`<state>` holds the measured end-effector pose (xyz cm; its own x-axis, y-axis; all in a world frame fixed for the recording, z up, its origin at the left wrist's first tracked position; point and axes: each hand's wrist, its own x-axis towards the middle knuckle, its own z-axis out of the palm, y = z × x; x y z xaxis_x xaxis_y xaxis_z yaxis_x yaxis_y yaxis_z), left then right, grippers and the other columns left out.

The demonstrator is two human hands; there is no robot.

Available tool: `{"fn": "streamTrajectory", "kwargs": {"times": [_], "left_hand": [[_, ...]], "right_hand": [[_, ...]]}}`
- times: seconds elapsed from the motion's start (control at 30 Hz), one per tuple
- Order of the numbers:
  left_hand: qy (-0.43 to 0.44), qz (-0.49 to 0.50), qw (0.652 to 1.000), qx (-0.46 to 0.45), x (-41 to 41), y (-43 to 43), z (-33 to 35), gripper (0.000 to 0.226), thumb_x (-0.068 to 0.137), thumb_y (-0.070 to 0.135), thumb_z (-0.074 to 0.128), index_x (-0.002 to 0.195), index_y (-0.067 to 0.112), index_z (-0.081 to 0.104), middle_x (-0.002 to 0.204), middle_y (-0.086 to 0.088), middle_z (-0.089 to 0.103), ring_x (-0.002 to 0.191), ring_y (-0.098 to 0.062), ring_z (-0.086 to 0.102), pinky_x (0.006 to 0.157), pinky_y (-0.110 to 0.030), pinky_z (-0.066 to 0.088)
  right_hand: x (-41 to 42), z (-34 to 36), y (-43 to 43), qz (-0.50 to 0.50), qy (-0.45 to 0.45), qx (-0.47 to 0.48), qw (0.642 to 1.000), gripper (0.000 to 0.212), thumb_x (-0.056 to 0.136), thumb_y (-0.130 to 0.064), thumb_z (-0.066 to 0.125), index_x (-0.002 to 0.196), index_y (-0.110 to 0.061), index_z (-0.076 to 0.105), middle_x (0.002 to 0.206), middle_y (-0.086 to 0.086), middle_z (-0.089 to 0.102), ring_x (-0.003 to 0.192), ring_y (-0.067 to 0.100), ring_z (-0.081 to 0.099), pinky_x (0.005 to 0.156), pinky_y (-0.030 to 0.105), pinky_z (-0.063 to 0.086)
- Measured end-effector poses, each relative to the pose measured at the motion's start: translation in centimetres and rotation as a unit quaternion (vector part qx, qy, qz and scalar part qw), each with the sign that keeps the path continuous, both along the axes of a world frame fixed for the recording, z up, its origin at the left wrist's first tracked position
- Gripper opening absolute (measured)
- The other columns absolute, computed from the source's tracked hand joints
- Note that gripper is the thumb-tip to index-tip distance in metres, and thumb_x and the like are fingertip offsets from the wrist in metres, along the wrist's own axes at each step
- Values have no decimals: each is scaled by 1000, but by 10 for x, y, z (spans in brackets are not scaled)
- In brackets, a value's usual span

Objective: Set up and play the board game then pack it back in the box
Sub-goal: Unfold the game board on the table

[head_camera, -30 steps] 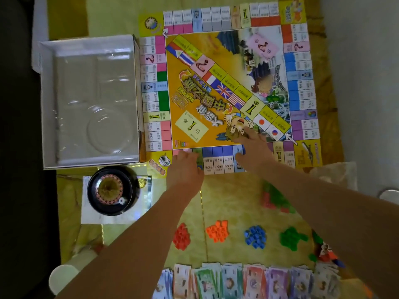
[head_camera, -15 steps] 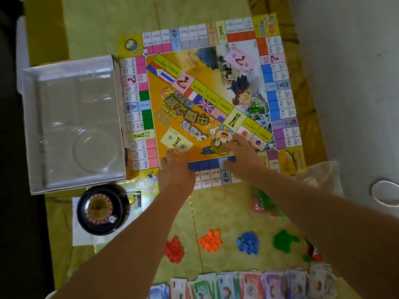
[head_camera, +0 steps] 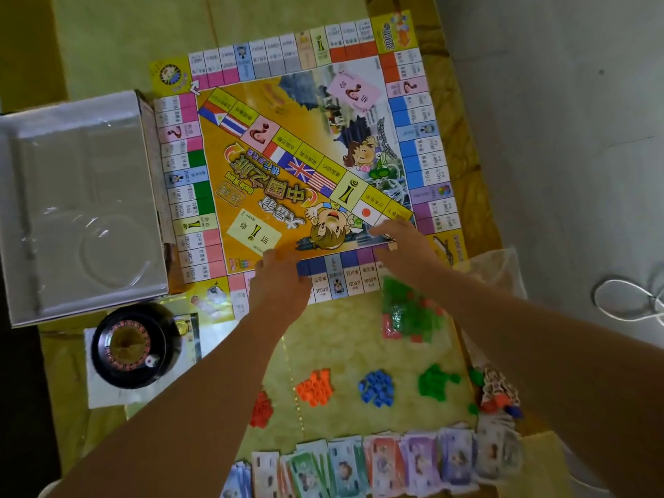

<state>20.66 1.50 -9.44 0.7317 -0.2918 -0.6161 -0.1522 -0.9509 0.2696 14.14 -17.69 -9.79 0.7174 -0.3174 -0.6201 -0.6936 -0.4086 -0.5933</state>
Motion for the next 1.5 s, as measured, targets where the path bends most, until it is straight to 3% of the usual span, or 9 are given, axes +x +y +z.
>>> {"fn": "streamTrajectory", "kwargs": {"times": [0.17,0.37,0.6,0.77,0.9,1.0,1.2,1.3,1.5], "left_hand": [[-5,43,999,-16,-27,-1,5,31,95,19,51,125,15,58,125,-12,47,117,-29,46,95,-40,43],[23,62,997,-26,-71,0,8,33,93,18,50,124,20,60,120,-11,51,114,-29,50,91,-39,46],[45,20,999,-19,-112,0,11,42,94,19,50,136,19,52,133,-9,46,123,-27,42,100,-36,38],[42,29,998,-25,-120,-4,9,40,94,19,49,134,18,53,130,-10,46,123,-27,42,101,-37,40],[39,35,998,-20,-122,-4,7,41,93,18,49,134,19,52,131,-10,45,122,-27,42,100,-38,41],[43,30,998,-17,-122,-2,5,46,94,18,48,140,19,45,141,-6,41,127,-27,38,103,-37,37],[25,26,999,-31,-122,-1,-2,54,93,16,50,145,20,38,149,-2,38,130,-27,37,105,-37,34],[0,14,1000,-26,-121,-6,-4,58,92,16,51,147,20,34,154,-2,30,134,-28,31,106,-39,34],[9,-36,999,-31,-116,-32,-11,56,98,22,43,151,22,24,161,-1,12,146,-26,14,114,-44,25]], "right_hand": [[-23,11,1,21,-30,-18,999,31,95,-11,51,125,-17,60,118,3,64,97,15,59,74,21,46],[-70,11,6,264,59,-127,954,61,88,-34,64,143,-32,38,155,0,25,142,26,21,114,47,26],[-104,3,12,357,53,-114,926,68,85,-33,69,145,-32,38,159,-4,18,147,21,8,120,43,8],[-113,12,7,230,-27,-200,952,54,87,-31,63,138,-30,45,154,0,26,143,22,17,117,44,10],[-117,10,16,108,72,-230,965,90,76,-57,70,144,-19,24,147,11,23,138,32,23,109,50,29],[-120,1,22,156,93,-205,962,100,71,-42,81,146,-18,18,146,9,24,137,29,23,110,46,29],[-116,-4,21,327,-12,-151,933,87,76,-1,66,147,-31,27,156,-7,22,144,16,14,118,43,12],[-116,2,5,244,-26,-152,957,72,83,-14,60,146,-31,30,157,-5,17,146,18,10,118,48,3],[-135,-10,-36,81,63,-151,983,61,93,-22,52,148,-16,26,157,8,17,146,31,10,115,55,22]]}}
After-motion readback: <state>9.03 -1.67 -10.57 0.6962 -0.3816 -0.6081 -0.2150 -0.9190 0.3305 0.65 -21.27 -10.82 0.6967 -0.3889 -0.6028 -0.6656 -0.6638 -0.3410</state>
